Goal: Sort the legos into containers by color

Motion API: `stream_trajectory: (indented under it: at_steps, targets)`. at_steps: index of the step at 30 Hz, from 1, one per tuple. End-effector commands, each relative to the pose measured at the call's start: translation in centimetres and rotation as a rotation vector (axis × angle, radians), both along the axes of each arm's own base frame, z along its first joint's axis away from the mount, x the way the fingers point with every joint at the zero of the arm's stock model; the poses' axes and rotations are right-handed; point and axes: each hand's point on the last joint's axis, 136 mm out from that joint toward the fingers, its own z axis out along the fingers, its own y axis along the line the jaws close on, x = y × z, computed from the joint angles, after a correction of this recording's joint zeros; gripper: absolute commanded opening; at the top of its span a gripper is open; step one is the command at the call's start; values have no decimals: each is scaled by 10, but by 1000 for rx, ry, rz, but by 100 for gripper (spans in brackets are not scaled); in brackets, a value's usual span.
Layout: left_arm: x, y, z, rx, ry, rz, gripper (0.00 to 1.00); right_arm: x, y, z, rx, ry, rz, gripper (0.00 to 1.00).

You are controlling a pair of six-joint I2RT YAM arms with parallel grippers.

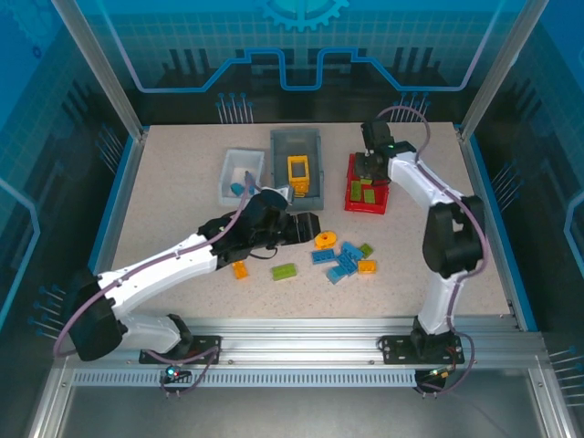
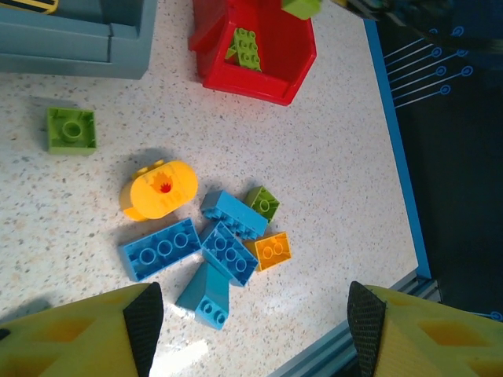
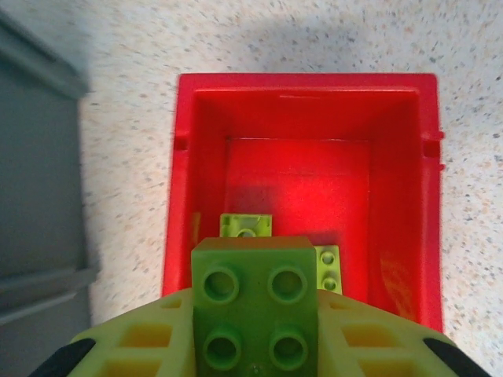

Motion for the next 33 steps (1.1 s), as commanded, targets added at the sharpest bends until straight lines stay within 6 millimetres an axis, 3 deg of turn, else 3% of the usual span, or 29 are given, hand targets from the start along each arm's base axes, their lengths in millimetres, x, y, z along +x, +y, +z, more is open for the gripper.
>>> stream_trajectory:
  at_steps: [1, 7, 11, 16, 20, 24, 26, 31, 33]
  targets:
    - [13, -16, 19, -13, -73, -8, 67, 8, -16, -9, -45, 53, -78, 27]
    - [15, -25, 11, 21, -56, -25, 67, 17, -24, -39, -71, 137, -111, 33]
    - [14, -23, -1, 56, -30, -23, 67, 18, -20, -37, -55, 130, -93, 50]
    - [14, -20, -19, 102, 14, -9, 67, 14, -9, -2, -29, 53, -54, 56]
    - [11, -26, -36, 140, 32, -36, 66, 1, 1, 47, -3, -44, -26, 55]
    - [2, -34, -63, 279, 14, -202, 66, -31, 14, 95, 38, -153, 27, 55]
    - [-5, -36, -76, 360, -4, -332, 69, -54, 24, 110, 75, -199, 86, 56]
    - [-15, -24, -111, 598, -9, -584, 74, -130, 47, 111, 143, -235, 276, 60]
    - [-14, -22, -121, 656, -28, -649, 74, -163, 53, 99, 185, -209, 328, 60]
